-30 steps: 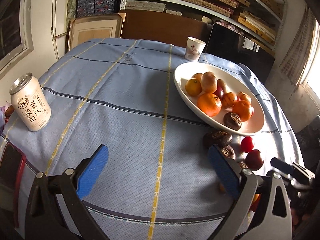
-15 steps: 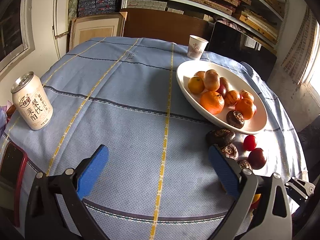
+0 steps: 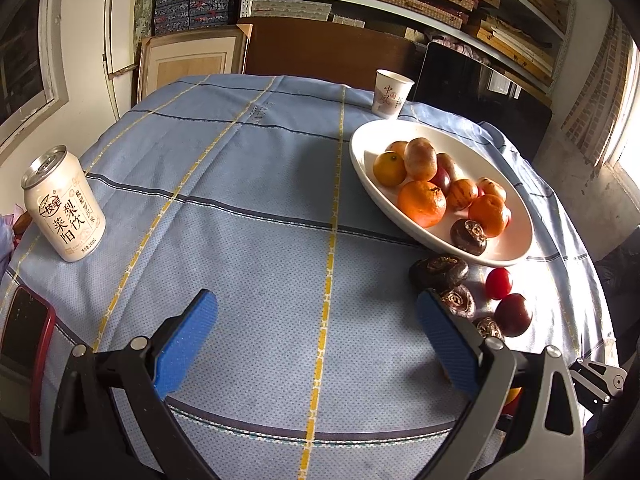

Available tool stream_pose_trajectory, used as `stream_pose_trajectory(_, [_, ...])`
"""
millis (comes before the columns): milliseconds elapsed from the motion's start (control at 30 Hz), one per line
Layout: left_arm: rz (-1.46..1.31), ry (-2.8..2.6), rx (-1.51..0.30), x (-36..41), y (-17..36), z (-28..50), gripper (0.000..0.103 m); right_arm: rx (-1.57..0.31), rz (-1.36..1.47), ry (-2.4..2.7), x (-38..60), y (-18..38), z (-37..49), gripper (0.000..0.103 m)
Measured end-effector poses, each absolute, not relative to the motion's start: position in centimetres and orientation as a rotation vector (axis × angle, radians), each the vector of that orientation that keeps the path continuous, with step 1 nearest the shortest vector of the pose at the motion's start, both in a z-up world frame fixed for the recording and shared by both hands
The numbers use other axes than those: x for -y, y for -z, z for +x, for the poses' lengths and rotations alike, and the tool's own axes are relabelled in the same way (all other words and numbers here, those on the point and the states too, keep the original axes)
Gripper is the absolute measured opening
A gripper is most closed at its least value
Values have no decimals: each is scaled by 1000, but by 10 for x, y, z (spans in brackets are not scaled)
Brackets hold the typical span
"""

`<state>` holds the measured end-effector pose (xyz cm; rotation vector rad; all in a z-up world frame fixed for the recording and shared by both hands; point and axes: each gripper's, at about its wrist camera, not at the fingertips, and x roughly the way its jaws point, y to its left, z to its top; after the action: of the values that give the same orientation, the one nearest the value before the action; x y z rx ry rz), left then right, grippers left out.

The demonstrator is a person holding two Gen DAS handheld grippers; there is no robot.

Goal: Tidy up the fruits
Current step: 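Reach the right tool to a red tomato and grasp it, then lift the red tomato with the right tool while the left tool reaches the pile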

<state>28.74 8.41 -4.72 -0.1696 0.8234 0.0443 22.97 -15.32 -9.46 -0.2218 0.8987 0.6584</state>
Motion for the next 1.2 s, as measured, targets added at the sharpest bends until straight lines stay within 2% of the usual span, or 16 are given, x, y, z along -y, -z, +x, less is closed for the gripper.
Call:
stream_pose_trajectory(167, [-170, -45, -824, -84, 47, 288, 98, -906, -198, -677, 158, 94, 231, 31])
stream_pose_trajectory(367, [-158, -37, -823, -81, 47, 284, 98, -907, -14, -597, 191, 87, 251, 31])
stream_pose_trajectory(633, [-57, 136, -806, -37, 44, 264, 98, -923, 150, -450, 227, 91, 271, 31])
stream_pose_trajectory(667, [-16, 194, -792, -24, 43, 257, 95, -932, 158, -450, 228, 94, 271, 31])
stream_pose_trajectory(700, [17, 229, -782, -15, 43, 253, 82, -941, 165, -450, 229, 95, 272, 31])
stream_pose_trajectory(733, [62, 264, -772, -5, 44, 247, 73, -944, 164, -447, 229, 96, 273, 31])
stream_pose_trajectory(833, [156, 339, -757, 20, 48, 234, 62, -941, 150, -444, 227, 96, 272, 31])
stream_pose_trajectory(1067, [198, 400, -790, 42, 57, 233, 51, -941, 155, -441, 228, 95, 272, 31])
stream_pose_trajectory(1133, [185, 408, -817, 44, 60, 238, 43, -944, 157, -440, 229, 95, 272, 31])
stream_pose_trajectory(1200, [176, 417, -845, 45, 64, 242, 40, -945, 159, -442, 229, 95, 272, 31])
